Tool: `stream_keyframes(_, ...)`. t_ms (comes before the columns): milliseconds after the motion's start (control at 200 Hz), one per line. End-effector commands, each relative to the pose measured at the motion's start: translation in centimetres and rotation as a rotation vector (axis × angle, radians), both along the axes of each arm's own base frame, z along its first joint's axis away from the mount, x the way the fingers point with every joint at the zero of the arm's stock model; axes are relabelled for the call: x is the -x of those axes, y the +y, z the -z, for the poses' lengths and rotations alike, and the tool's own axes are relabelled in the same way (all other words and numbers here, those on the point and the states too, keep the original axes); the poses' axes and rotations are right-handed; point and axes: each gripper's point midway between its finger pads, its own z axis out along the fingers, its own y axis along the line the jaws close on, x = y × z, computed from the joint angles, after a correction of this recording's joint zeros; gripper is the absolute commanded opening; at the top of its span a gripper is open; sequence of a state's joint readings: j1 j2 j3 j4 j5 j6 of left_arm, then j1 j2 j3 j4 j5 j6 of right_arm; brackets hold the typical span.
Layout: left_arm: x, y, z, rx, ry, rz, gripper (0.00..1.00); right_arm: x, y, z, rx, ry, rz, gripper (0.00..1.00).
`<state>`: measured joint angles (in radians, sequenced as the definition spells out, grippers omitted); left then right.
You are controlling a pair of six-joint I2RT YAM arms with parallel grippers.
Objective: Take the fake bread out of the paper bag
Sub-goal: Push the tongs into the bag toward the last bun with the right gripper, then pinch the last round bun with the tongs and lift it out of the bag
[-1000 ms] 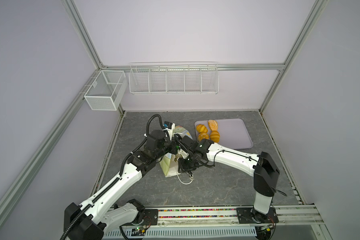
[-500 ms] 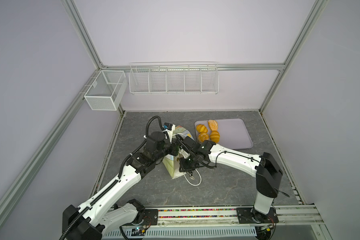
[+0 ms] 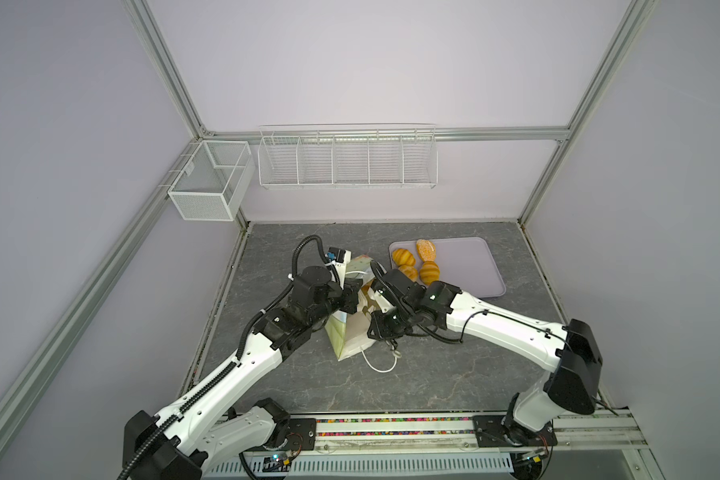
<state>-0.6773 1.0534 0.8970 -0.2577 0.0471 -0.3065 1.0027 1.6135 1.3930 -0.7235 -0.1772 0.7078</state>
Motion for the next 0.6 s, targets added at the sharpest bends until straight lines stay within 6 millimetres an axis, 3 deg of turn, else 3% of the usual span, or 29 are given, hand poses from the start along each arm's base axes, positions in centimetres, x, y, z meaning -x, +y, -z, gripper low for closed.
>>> stream_keyframes(0,-0.8,0.1,-0.2,0.010,0.003,-0.048,0.00,0.2,-0.1,-1.3,-0.015,-0.042,0.008,0.07)
stream_keyframes(280,-1.6,1.0,-1.1,-0.038,-0.011,-0.107,0.00,1.9,-1.7,-1.3,0.047,-0.066,-0.013,0.07)
stream_keyframes(595,-2.7,1.1,-0.6,-0.053,0.036,-0.161,0.00,1.8,-3.8,-2.4,0.079,-0.138,-0.015,0.07)
